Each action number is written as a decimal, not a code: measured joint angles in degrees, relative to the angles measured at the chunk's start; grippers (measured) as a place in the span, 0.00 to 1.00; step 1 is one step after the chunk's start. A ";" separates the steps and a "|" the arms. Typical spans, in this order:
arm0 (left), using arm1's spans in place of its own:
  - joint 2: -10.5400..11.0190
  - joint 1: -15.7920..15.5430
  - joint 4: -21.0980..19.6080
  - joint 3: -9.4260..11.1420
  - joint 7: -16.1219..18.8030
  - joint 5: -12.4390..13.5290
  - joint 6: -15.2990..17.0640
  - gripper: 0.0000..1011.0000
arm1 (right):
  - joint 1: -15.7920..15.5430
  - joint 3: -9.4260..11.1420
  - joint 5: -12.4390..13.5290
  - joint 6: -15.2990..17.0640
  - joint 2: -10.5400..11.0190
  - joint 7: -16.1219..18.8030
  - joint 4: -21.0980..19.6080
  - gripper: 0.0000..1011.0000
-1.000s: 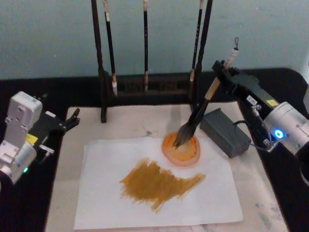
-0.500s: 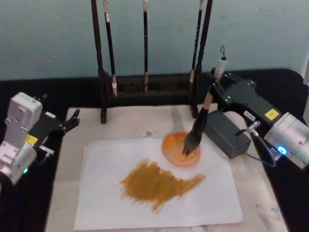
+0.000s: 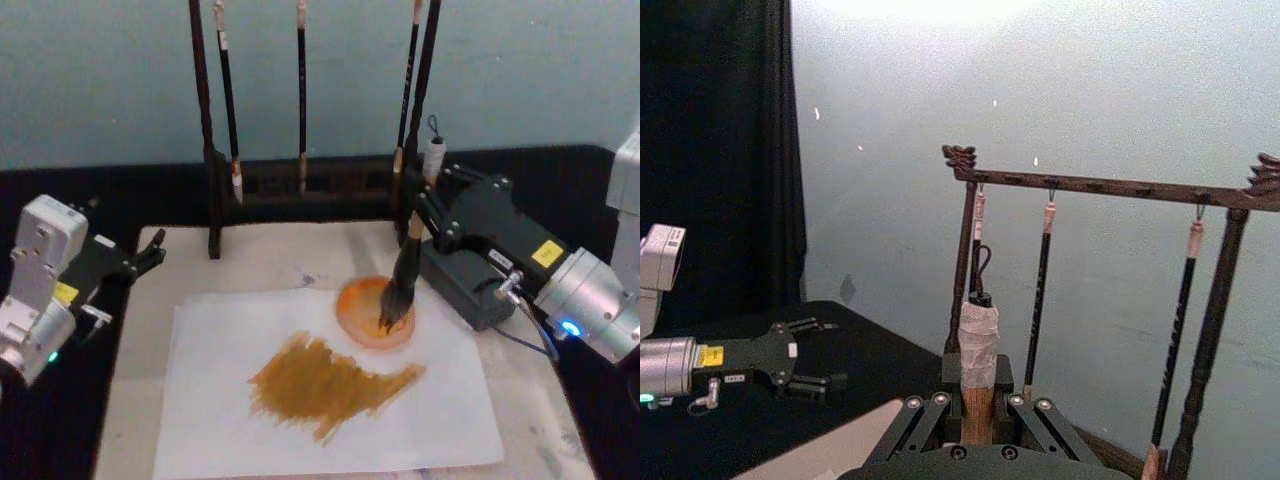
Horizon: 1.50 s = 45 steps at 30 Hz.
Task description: Pick up the brush from the inkstone, write on the paper, then place the brush back to its original position.
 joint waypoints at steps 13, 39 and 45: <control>0.00 0.01 0.00 0.00 0.00 0.00 0.00 1.00 | 5.06 -1.22 -2.40 -0.62 -4.35 4.06 5.04 0.18; 0.00 0.00 0.00 0.00 0.00 0.00 0.00 1.00 | 17.26 -5.09 -5.50 -4.36 -16.71 13.45 23.44 0.18; 0.00 0.00 0.00 0.00 0.00 0.00 0.00 1.00 | 19.35 -5.63 -6.20 -5.44 -19.03 14.50 27.74 0.18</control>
